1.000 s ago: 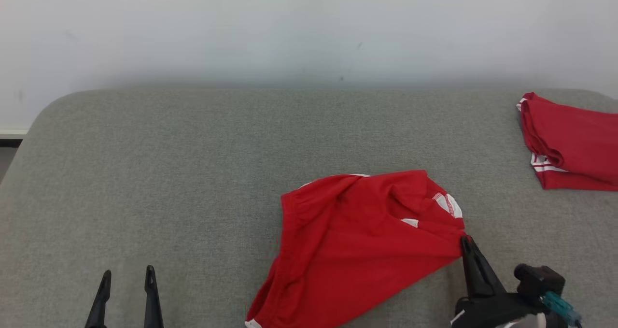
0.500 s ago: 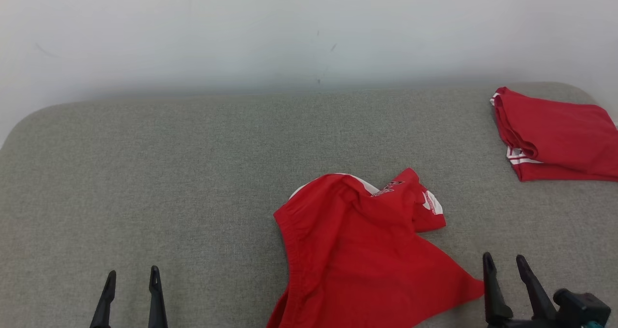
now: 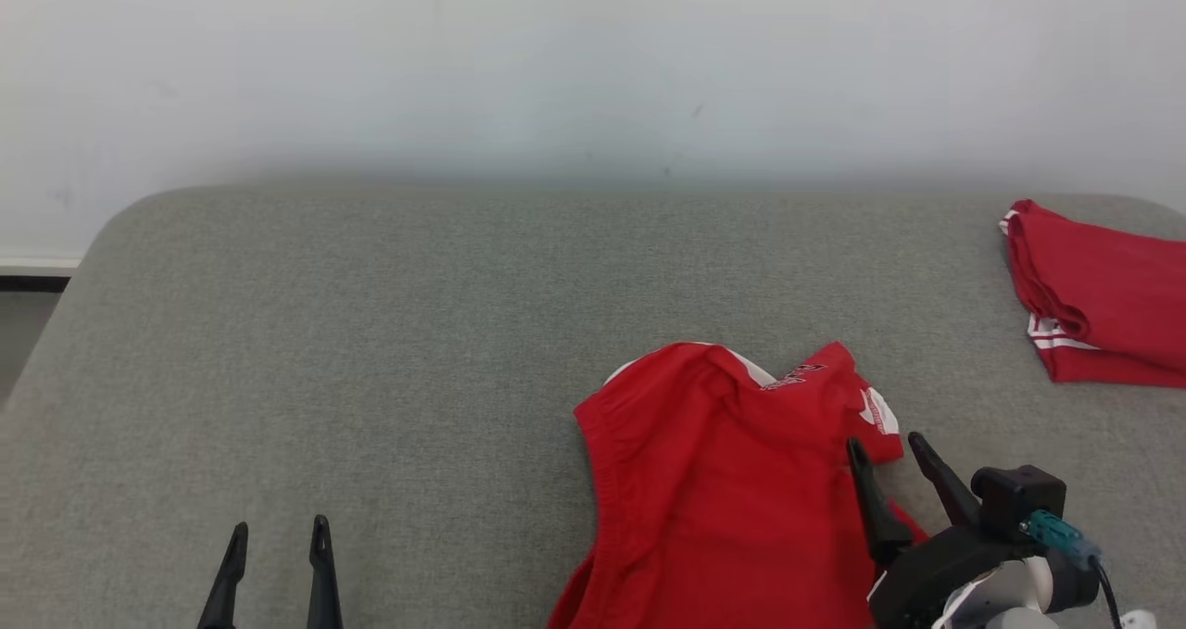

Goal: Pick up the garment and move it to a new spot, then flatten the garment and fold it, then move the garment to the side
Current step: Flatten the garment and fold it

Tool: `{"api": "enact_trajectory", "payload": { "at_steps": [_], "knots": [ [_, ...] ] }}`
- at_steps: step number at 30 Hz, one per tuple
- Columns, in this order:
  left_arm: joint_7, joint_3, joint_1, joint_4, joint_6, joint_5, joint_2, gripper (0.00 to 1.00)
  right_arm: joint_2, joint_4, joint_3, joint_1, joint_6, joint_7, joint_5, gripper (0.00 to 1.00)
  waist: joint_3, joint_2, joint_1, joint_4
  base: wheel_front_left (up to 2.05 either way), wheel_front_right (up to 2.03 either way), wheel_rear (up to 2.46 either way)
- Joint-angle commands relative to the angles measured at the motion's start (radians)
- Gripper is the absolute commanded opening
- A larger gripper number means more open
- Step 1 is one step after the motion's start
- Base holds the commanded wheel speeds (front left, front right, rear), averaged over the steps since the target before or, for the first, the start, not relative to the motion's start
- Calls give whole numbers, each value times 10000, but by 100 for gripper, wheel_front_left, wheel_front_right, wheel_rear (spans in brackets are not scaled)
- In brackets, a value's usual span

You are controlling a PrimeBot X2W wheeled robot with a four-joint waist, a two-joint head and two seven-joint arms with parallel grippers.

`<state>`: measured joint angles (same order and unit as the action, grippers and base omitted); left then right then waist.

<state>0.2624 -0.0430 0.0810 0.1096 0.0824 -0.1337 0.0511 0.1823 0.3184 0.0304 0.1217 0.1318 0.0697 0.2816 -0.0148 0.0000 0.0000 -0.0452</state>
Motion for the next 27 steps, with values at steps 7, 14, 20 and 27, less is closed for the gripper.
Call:
{"api": "enact_trajectory", "payload": {
  "at_steps": [7,14,20,27],
  "knots": [
    [31,175,-197,146,39,-170,-11,100,210,2091,469,1110,-28,341,180,100,-208,0,0,-840,0,0,0],
    [31,346,-363,191,19,-249,-10,100,252,3606,1007,2357,-28,934,181,0,-487,0,0,-1149,0,0,0],
    [31,443,-559,196,61,-215,-13,100,355,3797,1532,3764,-28,1505,204,0,-786,0,0,-1274,0,0,0],
    [31,755,-971,305,90,-364,-9,100,353,4727,1984,5657,-28,1279,222,0,-1233,0,0,-1638,0,0,0]
  ]
}}
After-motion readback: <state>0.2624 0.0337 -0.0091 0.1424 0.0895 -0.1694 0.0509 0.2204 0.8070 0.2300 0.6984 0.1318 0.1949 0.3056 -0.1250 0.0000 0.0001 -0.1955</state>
